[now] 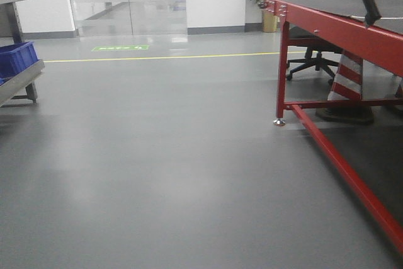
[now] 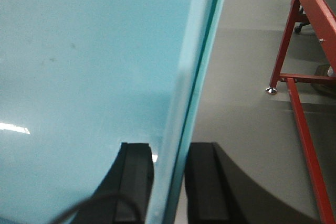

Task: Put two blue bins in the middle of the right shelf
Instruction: 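Hold the teal bin with both grippers while the base turns away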

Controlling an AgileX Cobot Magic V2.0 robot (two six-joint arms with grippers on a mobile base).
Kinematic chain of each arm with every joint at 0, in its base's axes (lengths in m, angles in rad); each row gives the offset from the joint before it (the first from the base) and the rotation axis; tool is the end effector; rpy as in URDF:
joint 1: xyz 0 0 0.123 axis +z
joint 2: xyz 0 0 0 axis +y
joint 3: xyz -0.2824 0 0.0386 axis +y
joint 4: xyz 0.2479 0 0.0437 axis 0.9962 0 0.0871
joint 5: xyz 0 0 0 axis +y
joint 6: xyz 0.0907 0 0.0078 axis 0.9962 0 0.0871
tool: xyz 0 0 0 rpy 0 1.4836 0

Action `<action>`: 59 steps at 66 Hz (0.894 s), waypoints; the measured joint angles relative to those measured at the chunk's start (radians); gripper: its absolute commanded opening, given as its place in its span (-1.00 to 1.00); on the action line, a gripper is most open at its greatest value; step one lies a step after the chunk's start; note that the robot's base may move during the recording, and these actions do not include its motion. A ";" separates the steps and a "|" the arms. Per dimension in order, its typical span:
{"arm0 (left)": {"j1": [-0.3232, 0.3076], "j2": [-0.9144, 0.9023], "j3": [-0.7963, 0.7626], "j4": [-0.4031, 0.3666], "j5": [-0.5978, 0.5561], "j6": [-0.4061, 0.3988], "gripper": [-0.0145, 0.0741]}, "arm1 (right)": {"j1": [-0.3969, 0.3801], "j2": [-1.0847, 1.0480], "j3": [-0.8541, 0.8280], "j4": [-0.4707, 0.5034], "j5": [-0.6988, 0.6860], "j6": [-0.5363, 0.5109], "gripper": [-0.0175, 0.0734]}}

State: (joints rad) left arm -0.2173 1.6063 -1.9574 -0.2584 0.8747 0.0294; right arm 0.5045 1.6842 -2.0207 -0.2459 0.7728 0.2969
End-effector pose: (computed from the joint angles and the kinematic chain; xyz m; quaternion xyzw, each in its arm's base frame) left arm 0.3358 -0.0924 0.4937 0.0865 0.8321 -0.1772 0.5185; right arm 0.3354 0.1675 0.4928 -0.1069 0.8062 0.1111 0.5711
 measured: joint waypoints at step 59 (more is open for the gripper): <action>0.000 0.000 0.000 0.000 0.000 0.000 -0.92 | 0.000 0.000 0.000 0.000 0.000 0.000 -0.95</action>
State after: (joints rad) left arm -0.2173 1.6063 -1.9574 -0.2584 0.8747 0.0294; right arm 0.5045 1.6842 -2.0207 -0.2459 0.7728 0.2969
